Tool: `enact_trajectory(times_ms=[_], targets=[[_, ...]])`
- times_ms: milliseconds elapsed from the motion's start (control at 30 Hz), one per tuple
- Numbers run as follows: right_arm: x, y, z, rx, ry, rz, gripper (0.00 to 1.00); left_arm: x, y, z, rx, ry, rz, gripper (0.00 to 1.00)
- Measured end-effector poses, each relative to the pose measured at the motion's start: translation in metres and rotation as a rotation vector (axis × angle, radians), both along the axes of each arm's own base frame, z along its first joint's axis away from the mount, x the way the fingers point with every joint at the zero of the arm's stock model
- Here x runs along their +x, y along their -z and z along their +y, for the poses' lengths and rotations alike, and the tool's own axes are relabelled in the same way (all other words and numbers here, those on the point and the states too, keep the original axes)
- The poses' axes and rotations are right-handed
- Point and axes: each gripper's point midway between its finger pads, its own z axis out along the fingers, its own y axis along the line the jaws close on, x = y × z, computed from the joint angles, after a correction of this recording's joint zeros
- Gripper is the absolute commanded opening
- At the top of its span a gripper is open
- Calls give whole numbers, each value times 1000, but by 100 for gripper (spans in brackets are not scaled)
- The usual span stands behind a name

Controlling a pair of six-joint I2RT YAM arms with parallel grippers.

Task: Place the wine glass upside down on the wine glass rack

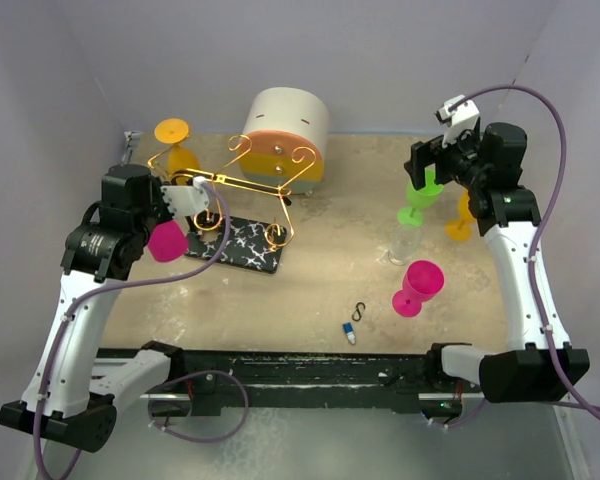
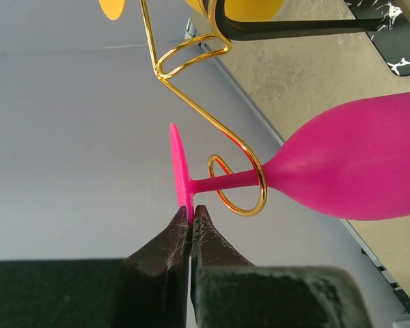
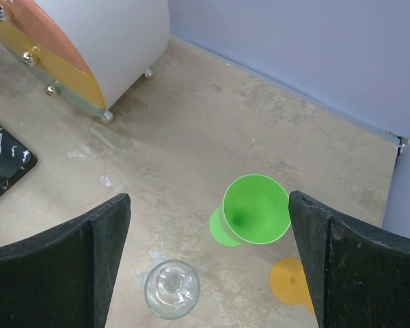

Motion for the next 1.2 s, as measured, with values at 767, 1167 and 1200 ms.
enact_trajectory(times_ms=[767, 1167, 1200], targets=[[-1, 4, -1, 12, -6, 12, 100, -9, 2, 12, 22, -42, 39, 3], [-1, 4, -1, 12, -6, 12, 100, -10, 6, 16, 44, -66, 61, 5], [-1, 4, -1, 12, -6, 12, 100, -9, 6, 17, 47, -69, 63, 5]])
